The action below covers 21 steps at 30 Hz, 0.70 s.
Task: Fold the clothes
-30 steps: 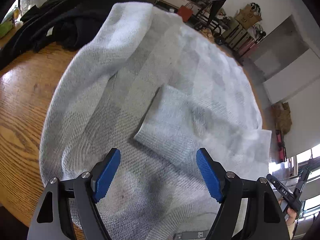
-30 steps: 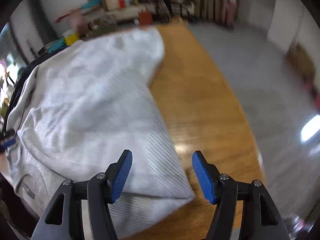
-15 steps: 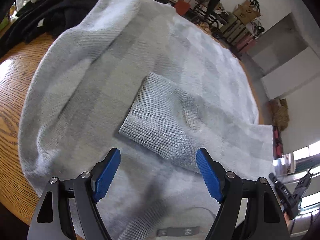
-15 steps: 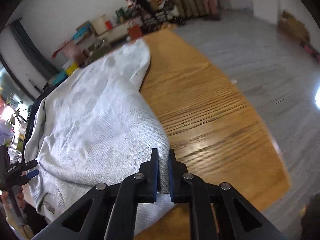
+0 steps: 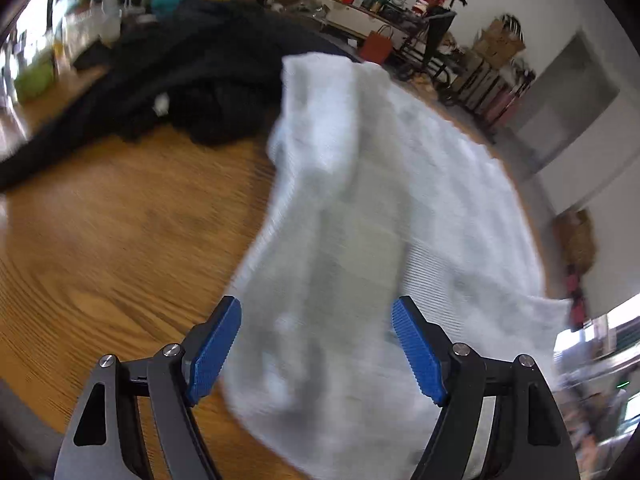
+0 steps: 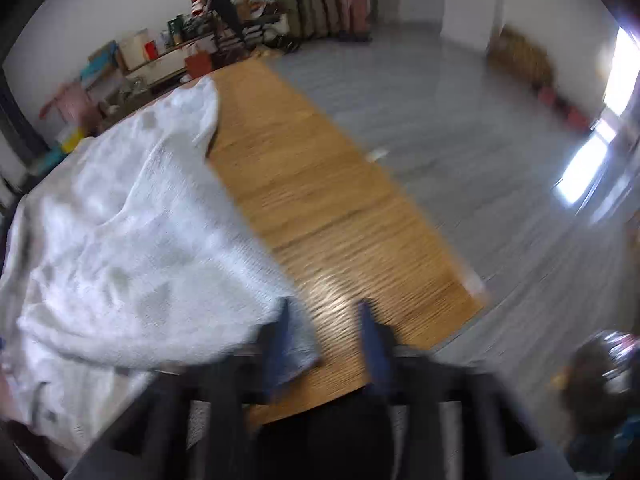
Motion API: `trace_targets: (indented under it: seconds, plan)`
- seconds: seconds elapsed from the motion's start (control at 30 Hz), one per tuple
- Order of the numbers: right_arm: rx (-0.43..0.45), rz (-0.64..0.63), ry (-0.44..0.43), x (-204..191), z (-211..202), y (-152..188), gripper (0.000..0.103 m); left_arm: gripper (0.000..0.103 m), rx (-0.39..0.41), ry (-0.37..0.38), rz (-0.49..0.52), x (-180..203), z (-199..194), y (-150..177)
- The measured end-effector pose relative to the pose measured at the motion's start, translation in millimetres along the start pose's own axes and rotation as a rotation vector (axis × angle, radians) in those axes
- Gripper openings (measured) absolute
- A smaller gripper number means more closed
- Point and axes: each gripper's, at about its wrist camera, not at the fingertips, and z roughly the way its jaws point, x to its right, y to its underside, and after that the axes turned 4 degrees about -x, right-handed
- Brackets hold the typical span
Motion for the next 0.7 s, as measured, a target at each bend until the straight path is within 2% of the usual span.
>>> trace_targets:
  seconds: [0.03,0.1,0.23,0.33,0.37,0.4,0.47,0.53,0.6,0.7]
  plan:
    - [0.039,-0.001,-0.013,-2,-11,-4,0.052,0.078,0.013,-0.033,0.033,0,-2,-6]
    - [0.072,0.005,-0.093,-9,-24,-13,0.054,0.078,0.051,-0.095,0.127,16,2,-17]
    - [0.016,-0.082,-0.229,-57,-20,-27,0.059,0.078,0.073,-0.170,0.245,48,27,-43]
    - [-0.049,-0.149,-0.332,-102,-4,-29,0.059,0.078,0.034,-0.166,0.178,46,55,-65]
    - [-0.074,-0.173,-0.363,-116,1,-28,0.060,0.078,0.021,-0.138,0.135,41,63,-71]
    - [-0.091,-0.195,-0.382,-125,3,-23,0.060,0.074,0.009,-0.107,0.090,35,72,-77]
    - [-0.108,-0.246,-0.387,-146,11,-18,0.062,0.010,-0.003,-0.046,-0.010,18,79,-83]
    - [-0.117,-0.298,-0.375,-163,17,-13,0.065,0.008,0.025,0.000,-0.083,4,77,-83]
    - [-0.117,-0.340,-0.354,-174,22,-10,0.065,0.008,0.074,0.050,-0.081,0,66,-76]
    - [-0.130,-0.364,-0.363,-179,20,-12,0.066,0.008,0.155,0.095,0.028,19,50,-60]
